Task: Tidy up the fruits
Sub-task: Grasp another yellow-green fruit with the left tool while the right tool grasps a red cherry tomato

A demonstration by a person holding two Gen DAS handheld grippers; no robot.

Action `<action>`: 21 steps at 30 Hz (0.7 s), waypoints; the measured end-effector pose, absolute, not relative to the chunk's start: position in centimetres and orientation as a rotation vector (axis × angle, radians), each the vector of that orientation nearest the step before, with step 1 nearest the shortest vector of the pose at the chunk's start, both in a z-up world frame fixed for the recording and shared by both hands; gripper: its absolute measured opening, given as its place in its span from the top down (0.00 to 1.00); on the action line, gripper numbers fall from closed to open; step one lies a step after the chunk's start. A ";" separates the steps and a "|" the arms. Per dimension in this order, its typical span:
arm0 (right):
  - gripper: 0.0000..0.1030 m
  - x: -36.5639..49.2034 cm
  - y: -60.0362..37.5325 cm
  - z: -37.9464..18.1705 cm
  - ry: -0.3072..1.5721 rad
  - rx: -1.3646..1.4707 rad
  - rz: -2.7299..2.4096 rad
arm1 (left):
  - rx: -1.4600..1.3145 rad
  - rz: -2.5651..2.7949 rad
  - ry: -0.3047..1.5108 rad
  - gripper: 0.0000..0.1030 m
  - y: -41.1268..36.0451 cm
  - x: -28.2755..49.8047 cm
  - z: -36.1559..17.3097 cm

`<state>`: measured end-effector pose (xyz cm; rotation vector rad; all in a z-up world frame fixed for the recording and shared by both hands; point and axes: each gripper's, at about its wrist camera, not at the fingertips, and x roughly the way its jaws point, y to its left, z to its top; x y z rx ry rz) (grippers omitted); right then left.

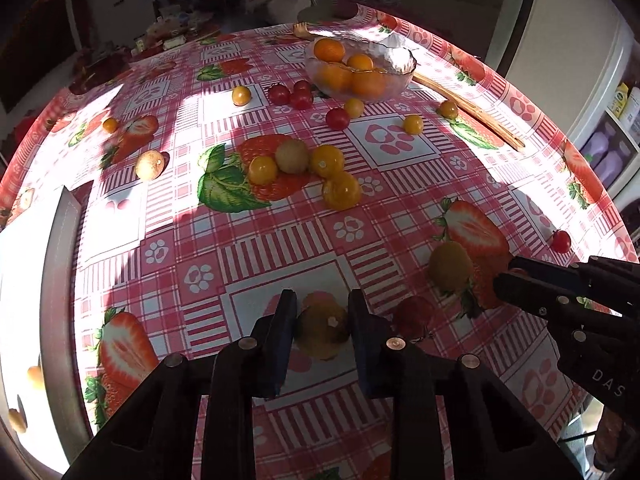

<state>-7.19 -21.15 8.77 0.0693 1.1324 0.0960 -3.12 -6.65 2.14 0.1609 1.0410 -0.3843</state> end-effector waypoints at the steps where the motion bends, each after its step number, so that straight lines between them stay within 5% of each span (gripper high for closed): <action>1: 0.81 -7.3 -21.3 8.9 1.131 0.078 0.097 | 0.156 -0.379 1.040 0.73 -6.4 -3.3 2.2; 21: 0.81 -7.3 -18.2 11.3 1.133 0.115 0.174 | 0.009 -0.260 0.940 0.73 2.3 -7.2 6.7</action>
